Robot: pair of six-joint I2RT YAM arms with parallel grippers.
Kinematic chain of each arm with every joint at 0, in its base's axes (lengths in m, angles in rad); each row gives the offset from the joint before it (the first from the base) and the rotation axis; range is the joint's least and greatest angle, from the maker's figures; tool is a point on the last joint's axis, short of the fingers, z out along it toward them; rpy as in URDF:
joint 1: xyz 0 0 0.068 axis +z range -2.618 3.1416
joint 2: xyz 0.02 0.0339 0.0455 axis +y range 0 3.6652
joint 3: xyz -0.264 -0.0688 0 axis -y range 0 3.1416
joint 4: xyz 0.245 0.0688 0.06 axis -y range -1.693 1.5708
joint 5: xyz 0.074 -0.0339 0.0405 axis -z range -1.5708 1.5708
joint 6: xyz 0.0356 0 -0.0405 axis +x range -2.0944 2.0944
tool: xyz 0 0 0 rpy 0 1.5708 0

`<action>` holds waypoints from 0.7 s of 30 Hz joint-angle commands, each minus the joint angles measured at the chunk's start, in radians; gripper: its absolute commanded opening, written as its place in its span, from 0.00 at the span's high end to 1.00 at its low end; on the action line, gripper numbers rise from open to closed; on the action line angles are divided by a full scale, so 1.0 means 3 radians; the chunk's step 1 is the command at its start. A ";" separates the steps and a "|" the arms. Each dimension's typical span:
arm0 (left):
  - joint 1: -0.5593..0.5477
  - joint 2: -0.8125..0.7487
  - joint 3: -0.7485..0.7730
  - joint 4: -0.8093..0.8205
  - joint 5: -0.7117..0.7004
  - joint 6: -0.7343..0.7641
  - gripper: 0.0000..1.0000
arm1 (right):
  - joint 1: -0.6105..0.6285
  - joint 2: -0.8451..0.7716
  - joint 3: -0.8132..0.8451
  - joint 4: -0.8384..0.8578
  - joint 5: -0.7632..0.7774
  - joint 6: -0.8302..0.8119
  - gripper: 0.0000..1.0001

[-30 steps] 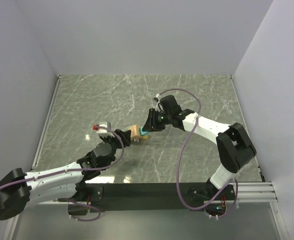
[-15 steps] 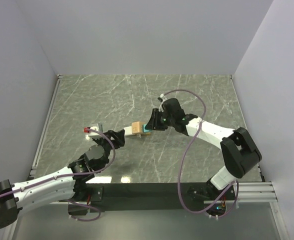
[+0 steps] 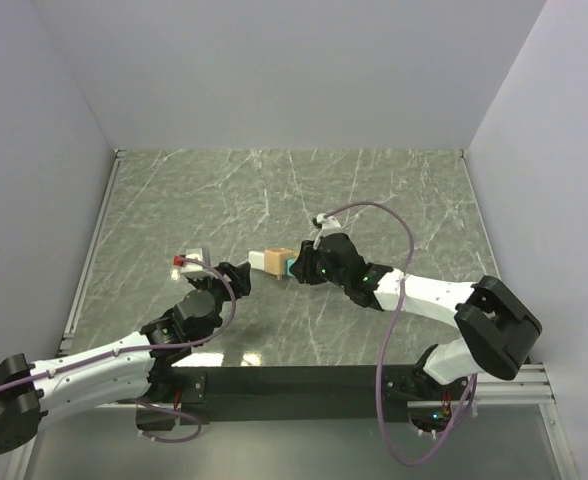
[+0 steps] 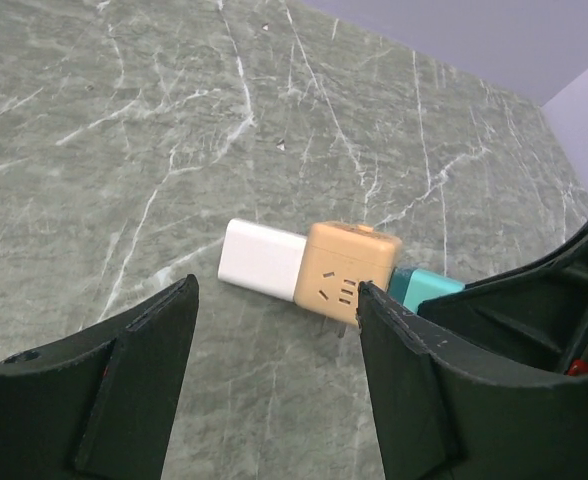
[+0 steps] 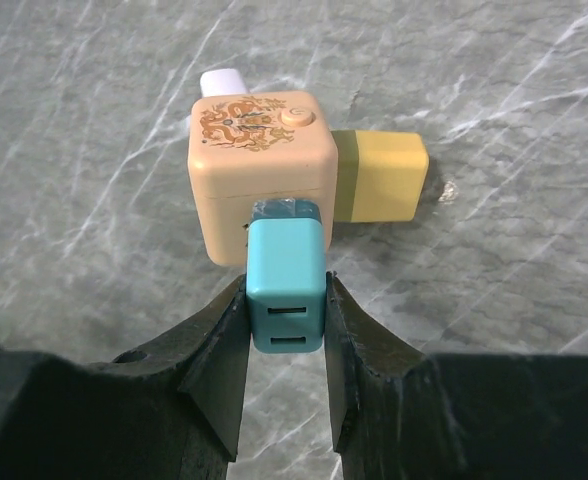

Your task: Insert the plug

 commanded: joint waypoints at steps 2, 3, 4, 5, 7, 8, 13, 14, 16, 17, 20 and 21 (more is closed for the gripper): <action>0.0009 -0.0021 -0.0004 0.0010 -0.0049 -0.0034 0.30 | 0.0122 -0.0034 -0.0162 0.0021 0.0798 -0.0192 0.76; 0.0004 -0.0031 -0.0004 0.0000 -0.0059 -0.0045 0.30 | 0.0147 -0.0019 -0.0167 0.0011 0.0844 -0.0202 0.76; 0.0009 -0.0041 -0.0009 -0.0011 -0.0069 -0.0040 0.30 | 0.0193 -0.0004 -0.0172 0.0005 0.0911 -0.0202 0.76; 0.0009 -0.0046 -0.0004 -0.0016 -0.0074 -0.0045 0.30 | 0.0214 0.0001 -0.0177 -0.0025 0.1012 -0.0187 0.75; 0.0009 -0.0051 -0.0009 -0.0026 -0.0080 -0.0045 0.30 | 0.0255 0.0037 -0.0203 -0.0020 0.1085 -0.0187 0.72; 0.0004 -0.0051 -0.0009 -0.0026 -0.0085 -0.0045 0.30 | 0.0275 0.0047 -0.0203 -0.0015 0.1121 -0.0187 0.72; 0.0009 -0.0051 0.0001 -0.0062 -0.0085 -0.0055 0.30 | 0.0327 0.0139 -0.0208 -0.0015 0.1136 -0.0182 0.61; 0.0009 -0.0046 0.0001 -0.0057 -0.0085 -0.0055 0.29 | 0.0332 0.0155 -0.0203 -0.0015 0.1126 -0.0187 0.59; 0.0009 -0.0046 -0.0004 -0.0067 -0.0090 -0.0065 0.29 | 0.0342 0.0170 -0.0208 -0.0005 0.1111 -0.0197 0.53; 0.0009 -0.0051 -0.0004 -0.0077 -0.0085 -0.0070 0.29 | 0.0342 0.0170 -0.0213 0.0020 0.1101 -0.0202 0.52; 0.0009 -0.0077 -0.0015 -0.0103 -0.0095 -0.0080 0.29 | 0.0357 0.0135 -0.0254 0.0072 0.1070 -0.0202 0.43; 0.0009 -0.0082 -0.0009 -0.0108 -0.0095 -0.0080 0.29 | 0.0352 0.0109 -0.0259 0.0072 0.1065 -0.0202 0.41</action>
